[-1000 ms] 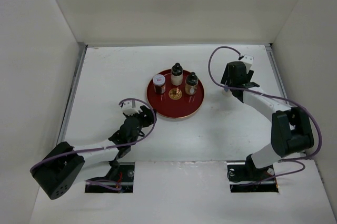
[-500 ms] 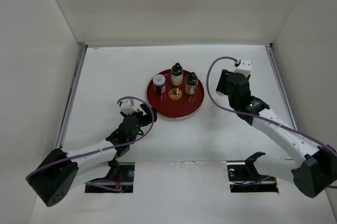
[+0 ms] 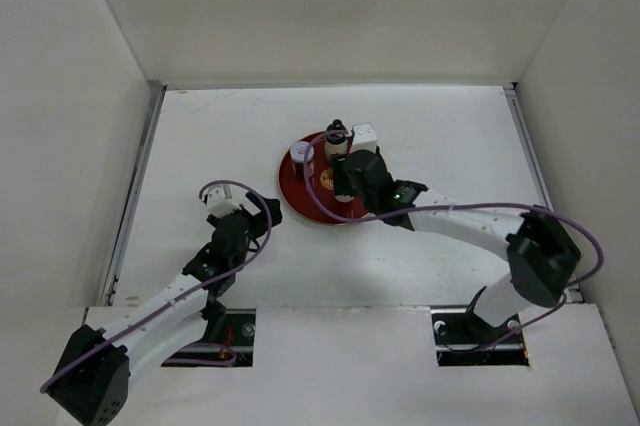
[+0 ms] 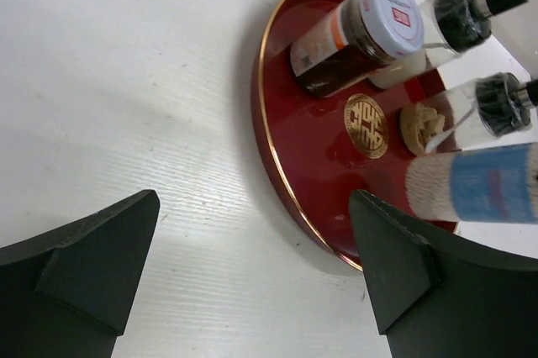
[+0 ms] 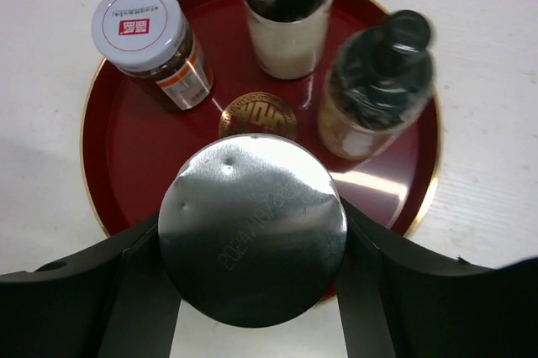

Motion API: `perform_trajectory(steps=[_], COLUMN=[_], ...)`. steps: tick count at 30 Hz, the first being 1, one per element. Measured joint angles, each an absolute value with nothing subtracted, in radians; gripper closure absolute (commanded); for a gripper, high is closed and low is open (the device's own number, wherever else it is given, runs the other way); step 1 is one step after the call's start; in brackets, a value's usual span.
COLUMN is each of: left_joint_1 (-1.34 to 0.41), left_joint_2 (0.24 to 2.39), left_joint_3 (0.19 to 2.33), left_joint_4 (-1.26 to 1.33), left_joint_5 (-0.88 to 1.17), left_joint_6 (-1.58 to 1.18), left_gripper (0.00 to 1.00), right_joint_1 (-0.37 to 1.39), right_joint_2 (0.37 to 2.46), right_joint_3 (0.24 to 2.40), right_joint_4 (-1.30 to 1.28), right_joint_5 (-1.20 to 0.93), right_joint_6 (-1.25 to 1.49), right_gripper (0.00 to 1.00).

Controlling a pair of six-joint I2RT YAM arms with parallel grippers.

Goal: Organize the condiment bottles

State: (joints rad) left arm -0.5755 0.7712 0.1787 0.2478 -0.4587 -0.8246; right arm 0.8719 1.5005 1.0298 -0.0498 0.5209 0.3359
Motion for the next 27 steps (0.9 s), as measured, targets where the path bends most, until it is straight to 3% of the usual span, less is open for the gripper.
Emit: perform_trajectory(steps=[3,8,13,17,22,27], left_joint_1=[-0.549,-0.517,-0.501,-0.498,-0.498,-0.497], left_joint_2=[0.744,0.736,0.754,0.775,0.876,0.915], left_joint_3=[0.178,0.178,0.179,0.205,0.330,0.417], left_joint_4=[0.201,0.128,0.067,0.001,-0.081,-0.113], left_joint_5=[-0.450,-0.431,-0.426,-0.431,-0.442,-0.444], left_joint_6=[-0.842,-0.847,-0.849,-0.848,-0.837,-0.820], left_gripper=[0.00,0.00,0.00,0.00,0.00,0.00], right_joint_1=[0.877,0.895,0.905,0.907,0.896,0.691], right_joint_2=[1.619,1.701,1.694,1.616,1.347,1.116], right_joint_3=[1.081,1.098,1.098,1.093,0.999,0.817], right_joint_4=[-0.008,0.049,0.075,0.073,0.122,0.268], right_joint_5=[0.512,0.512,0.513,0.513,0.530,0.589], right_joint_6=[0.323,0.309,0.305,0.293,0.281,0.318], right_gripper=[0.39,0.15,0.00,0.00,0.00,0.00])
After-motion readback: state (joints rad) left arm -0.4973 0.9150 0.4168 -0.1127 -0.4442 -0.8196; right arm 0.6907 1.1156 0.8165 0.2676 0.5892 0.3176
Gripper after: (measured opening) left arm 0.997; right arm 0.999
